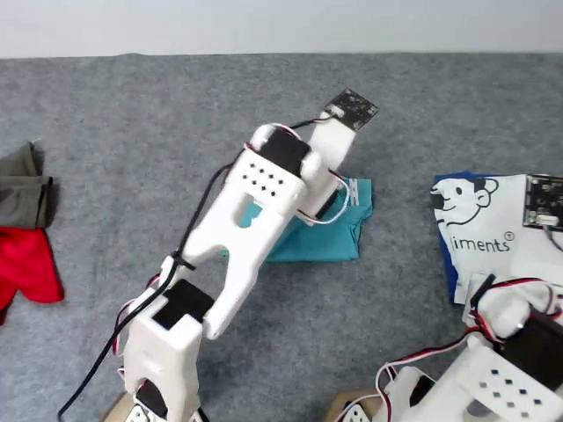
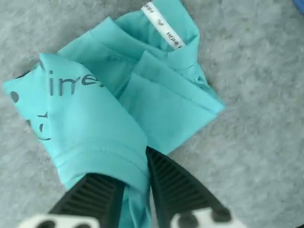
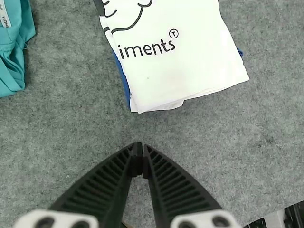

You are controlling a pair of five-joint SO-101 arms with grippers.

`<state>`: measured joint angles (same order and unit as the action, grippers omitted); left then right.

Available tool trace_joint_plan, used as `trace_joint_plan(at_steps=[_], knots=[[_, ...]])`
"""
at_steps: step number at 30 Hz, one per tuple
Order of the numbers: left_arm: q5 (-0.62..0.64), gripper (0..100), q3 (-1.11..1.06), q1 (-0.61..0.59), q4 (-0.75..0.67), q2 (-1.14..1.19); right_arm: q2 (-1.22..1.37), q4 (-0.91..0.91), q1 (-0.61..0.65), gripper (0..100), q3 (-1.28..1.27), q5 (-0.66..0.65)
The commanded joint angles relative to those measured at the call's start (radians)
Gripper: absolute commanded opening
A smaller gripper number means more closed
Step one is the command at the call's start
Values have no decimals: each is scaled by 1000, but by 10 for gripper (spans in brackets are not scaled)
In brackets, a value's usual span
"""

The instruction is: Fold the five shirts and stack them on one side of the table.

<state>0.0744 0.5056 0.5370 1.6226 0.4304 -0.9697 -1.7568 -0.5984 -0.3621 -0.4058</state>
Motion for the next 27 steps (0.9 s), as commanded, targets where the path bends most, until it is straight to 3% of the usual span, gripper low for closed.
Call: trace_joint_plan(at_steps=[1, 13, 20, 27], knots=[[31, 5, 41, 15, -58, 6, -10, -39, -8, 11, 5, -6], [23, 7, 246, 117, -55, 127, -10, -39, -8, 11, 5, -6], [29, 177, 357, 107, -2, 270, -10, -39, -8, 11, 5, -11], [21, 181, 585, 81, 130, 282, -10, -39, -7, 11, 3, -11]])
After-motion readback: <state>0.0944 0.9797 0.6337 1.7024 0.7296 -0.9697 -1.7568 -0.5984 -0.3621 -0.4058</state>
